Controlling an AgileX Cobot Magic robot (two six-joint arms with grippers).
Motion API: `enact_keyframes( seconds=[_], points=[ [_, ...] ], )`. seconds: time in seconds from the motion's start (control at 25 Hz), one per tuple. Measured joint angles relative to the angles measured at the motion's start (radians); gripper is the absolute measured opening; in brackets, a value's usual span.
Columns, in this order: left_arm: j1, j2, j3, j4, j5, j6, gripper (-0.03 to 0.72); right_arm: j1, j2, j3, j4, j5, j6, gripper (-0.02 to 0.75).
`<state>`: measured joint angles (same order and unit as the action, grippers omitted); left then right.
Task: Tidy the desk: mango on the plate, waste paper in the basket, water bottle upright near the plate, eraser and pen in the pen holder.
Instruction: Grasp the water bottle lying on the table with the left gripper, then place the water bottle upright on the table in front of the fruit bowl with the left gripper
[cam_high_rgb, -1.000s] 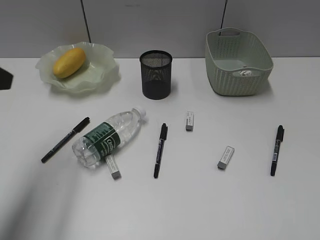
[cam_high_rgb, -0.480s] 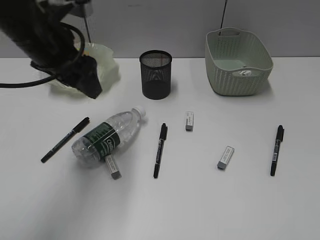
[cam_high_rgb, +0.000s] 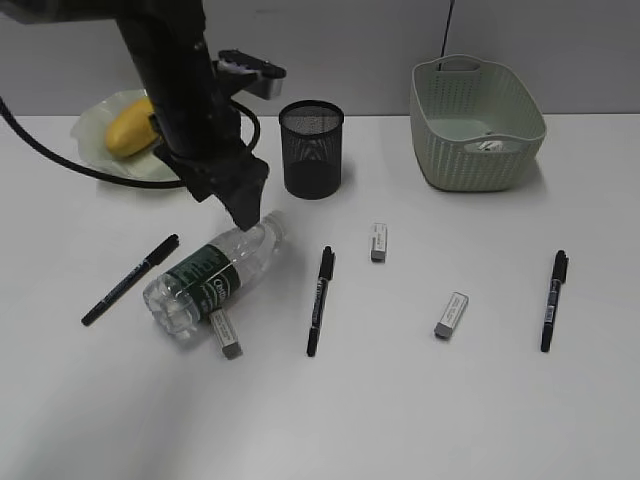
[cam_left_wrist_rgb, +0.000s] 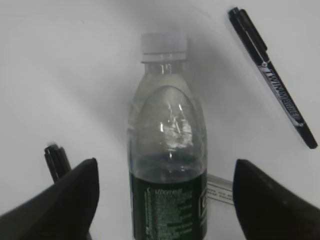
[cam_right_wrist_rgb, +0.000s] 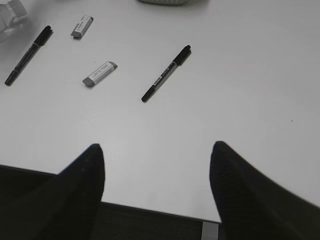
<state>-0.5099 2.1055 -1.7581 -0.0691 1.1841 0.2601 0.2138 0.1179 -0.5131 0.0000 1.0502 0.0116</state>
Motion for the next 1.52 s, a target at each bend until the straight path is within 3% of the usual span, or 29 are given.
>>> enact_keyframes(
  seconds=[0.68,0.8,1.0,1.52],
  points=[
    [-0.02,0.181,-0.028,0.057,-0.033,-0.02,0.653,0.0,0.0,0.0,0.0,0.0,0.0,0.522],
    [-0.02,0.193,-0.028,0.061,-0.027,-0.032,0.624,0.0,0.0,0.0,0.0,0.0,0.0,0.522],
    [-0.02,0.195,-0.031,0.063,0.007,-0.038,0.511,0.0,0.0,0.0,0.0,0.0,0.0,0.522],
    [-0.016,0.059,-0.139,0.04,0.027,-0.055,0.51,0.0,-0.001,0.0,0.0,0.0,0.001,0.522]
  ],
)
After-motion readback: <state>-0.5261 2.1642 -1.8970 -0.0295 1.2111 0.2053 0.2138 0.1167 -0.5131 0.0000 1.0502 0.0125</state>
